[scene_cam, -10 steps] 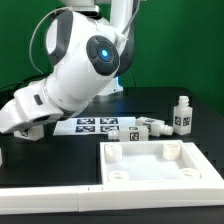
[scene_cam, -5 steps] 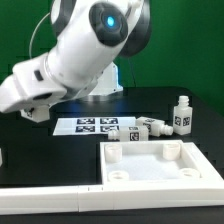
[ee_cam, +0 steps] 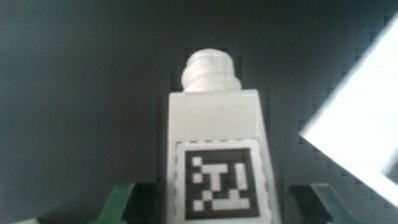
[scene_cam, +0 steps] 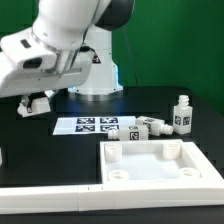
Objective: Assemble one leg
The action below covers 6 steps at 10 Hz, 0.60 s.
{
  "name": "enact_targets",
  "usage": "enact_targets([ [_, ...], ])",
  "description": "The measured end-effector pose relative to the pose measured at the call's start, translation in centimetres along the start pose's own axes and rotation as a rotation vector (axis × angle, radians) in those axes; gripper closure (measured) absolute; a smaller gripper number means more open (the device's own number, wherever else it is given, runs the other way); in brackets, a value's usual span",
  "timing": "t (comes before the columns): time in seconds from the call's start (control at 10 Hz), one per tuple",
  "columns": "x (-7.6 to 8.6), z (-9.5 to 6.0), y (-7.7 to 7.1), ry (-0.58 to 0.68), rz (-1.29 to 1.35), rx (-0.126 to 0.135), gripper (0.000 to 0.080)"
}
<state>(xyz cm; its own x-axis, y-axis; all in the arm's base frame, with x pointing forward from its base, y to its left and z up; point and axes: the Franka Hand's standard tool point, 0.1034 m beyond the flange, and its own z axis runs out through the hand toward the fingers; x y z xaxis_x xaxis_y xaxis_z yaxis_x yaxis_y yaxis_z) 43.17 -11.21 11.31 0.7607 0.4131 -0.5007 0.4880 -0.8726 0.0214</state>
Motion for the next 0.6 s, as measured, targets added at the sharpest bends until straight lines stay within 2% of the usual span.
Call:
enact_targets([
  [0.1,1.6,-3.2,-1.2,0.057,0.056,0.070,0.0514],
  [0.2,3.1,-5.5,-1.3,0.134,0.131,0.139,0.0514],
  [0.3,4.4,-8.1,-1.1,0.204,0.215,0.193,0.0514],
  [0.4,5.1,-9.3,-0.2,0.270,0.233,0.179,0.0514],
  [0.5,5.3,-9.1,0.1,0.356,0.235,0.149,0.0514],
  [0.6,4.9,-8.7,-0.1,0.405,0.242,0.137,0.0514],
])
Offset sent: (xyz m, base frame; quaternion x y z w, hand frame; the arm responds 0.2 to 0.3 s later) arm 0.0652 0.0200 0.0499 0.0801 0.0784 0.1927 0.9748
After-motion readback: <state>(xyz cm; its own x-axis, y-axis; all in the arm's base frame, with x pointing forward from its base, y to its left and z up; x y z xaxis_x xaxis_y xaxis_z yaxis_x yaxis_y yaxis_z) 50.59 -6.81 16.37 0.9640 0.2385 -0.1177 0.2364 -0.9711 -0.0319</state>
